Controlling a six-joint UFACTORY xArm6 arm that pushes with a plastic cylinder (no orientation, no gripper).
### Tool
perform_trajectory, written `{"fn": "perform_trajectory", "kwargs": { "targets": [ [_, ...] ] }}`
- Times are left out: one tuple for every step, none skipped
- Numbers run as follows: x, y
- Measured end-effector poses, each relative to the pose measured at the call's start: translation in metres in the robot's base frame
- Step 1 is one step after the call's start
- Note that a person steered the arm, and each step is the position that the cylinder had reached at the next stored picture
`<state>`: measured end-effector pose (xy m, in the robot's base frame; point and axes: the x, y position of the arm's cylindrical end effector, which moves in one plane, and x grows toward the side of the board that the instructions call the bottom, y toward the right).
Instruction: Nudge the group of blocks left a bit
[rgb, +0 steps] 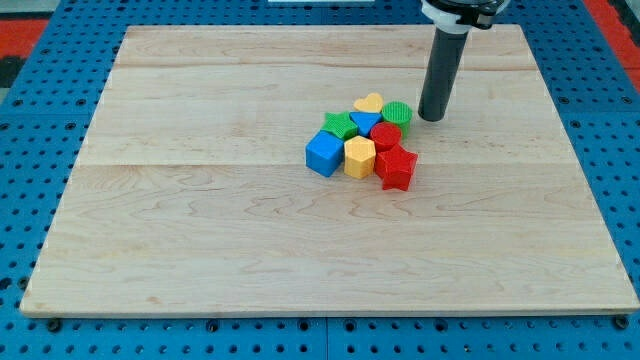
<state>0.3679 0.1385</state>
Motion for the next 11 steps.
{"fn": "perform_trajectory", "kwargs": {
  "targets": [
    [0.005,0.008],
    [0.013,0.031],
    [0.042,0.035],
    [0.079,0.038],
    [0.085,0.017],
    [0.082,0.015],
    [0.080,-0.014],
    [0.076,-0.031],
    [0.067,-0.035],
    [0.049,-0.075],
    [0.048,-0.099]
  ]
}}
